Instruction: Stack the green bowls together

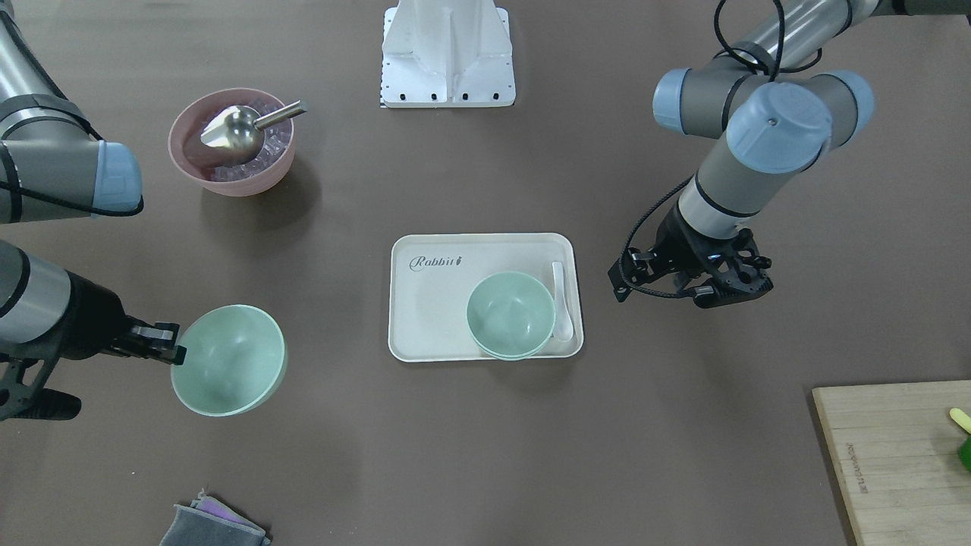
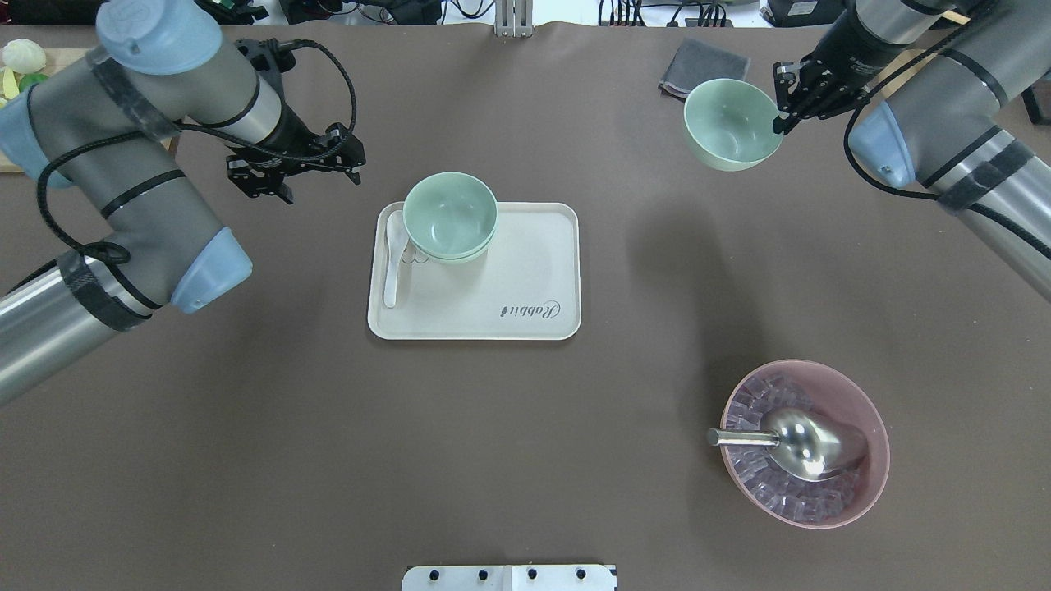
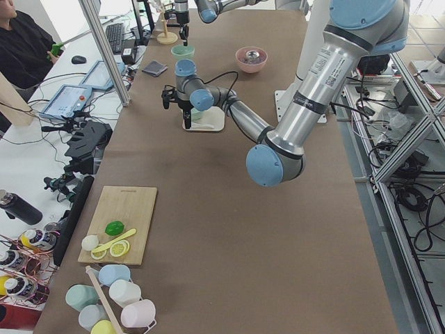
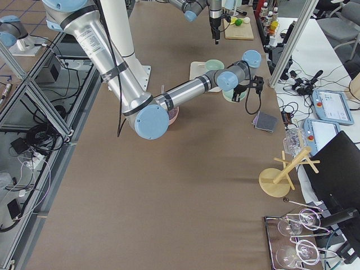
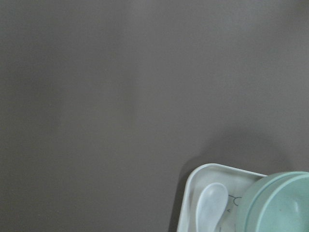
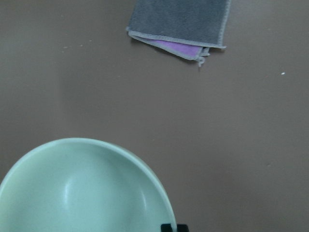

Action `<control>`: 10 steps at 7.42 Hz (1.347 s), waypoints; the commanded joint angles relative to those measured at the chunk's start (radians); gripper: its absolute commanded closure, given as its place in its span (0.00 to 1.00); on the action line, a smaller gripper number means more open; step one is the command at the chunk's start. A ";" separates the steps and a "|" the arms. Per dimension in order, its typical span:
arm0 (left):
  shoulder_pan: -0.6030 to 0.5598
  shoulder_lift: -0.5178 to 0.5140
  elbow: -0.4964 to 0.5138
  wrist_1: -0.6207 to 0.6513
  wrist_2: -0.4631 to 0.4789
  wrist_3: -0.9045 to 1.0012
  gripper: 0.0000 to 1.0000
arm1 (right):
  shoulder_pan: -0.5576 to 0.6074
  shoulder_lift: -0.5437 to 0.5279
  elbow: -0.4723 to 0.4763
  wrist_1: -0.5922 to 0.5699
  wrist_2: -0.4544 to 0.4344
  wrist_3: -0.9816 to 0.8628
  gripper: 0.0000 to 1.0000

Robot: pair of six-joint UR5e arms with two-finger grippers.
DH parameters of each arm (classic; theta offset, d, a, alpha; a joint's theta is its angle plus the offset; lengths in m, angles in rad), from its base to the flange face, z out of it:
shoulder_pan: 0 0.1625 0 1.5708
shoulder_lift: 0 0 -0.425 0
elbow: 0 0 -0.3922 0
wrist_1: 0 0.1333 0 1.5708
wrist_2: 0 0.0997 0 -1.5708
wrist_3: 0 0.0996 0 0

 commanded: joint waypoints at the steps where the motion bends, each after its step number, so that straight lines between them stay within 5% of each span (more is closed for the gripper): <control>1: -0.013 0.041 -0.023 0.012 0.009 0.057 0.02 | -0.045 0.067 0.020 -0.002 -0.010 0.128 1.00; 7: -0.022 0.057 -0.025 0.012 0.001 0.075 0.02 | -0.290 0.205 0.020 -0.002 -0.220 0.297 1.00; 10: -0.017 0.057 -0.023 0.012 0.001 0.075 0.02 | -0.321 0.295 -0.085 -0.002 -0.236 0.304 1.00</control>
